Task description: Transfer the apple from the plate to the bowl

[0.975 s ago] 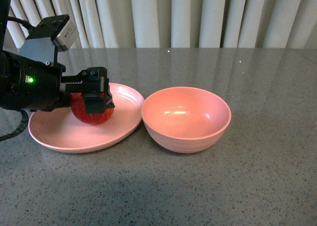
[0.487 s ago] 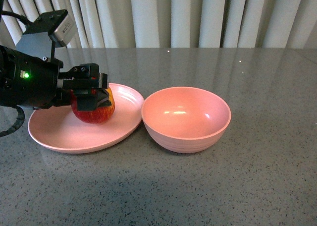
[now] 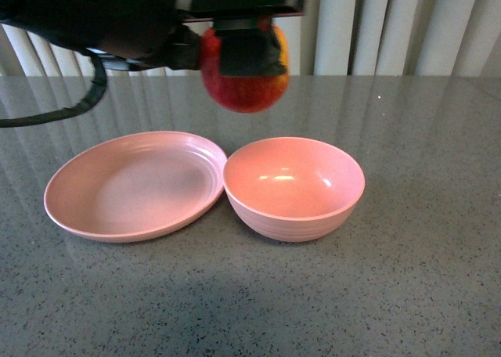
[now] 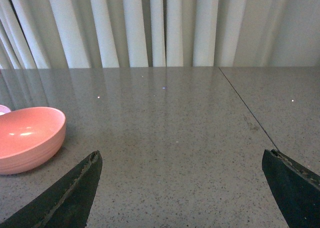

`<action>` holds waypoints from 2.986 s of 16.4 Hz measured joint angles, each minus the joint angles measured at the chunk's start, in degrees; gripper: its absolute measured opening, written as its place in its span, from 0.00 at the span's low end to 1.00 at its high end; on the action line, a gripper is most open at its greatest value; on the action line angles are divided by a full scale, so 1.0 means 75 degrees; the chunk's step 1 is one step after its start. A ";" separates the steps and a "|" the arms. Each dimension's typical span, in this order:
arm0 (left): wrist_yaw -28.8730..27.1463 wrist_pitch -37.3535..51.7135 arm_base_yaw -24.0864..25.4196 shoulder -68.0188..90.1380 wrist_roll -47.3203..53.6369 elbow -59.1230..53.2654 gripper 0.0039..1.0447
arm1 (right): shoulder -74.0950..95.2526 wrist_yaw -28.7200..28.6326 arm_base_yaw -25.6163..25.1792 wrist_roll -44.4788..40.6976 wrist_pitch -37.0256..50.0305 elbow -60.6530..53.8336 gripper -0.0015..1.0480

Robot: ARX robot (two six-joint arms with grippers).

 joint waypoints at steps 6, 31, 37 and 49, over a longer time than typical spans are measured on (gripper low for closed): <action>-0.0172 0.0090 -0.0682 0.1209 -0.0213 0.0172 0.59 | 0.0000 0.0000 0.0000 0.0000 0.0000 0.0000 0.94; -0.0210 0.0466 -0.0691 0.1577 -0.0233 0.0466 0.94 | 0.0000 0.0000 0.0000 0.0000 0.0000 0.0000 0.94; -0.0513 0.1227 -0.0475 -0.0487 -0.0385 -0.0210 0.94 | 0.0000 0.0000 0.0000 0.0000 0.0000 0.0000 0.94; -0.1900 0.2384 0.2346 -0.6344 0.0277 -0.5619 0.01 | 0.0000 0.0000 0.0000 0.0000 0.0003 0.0000 0.94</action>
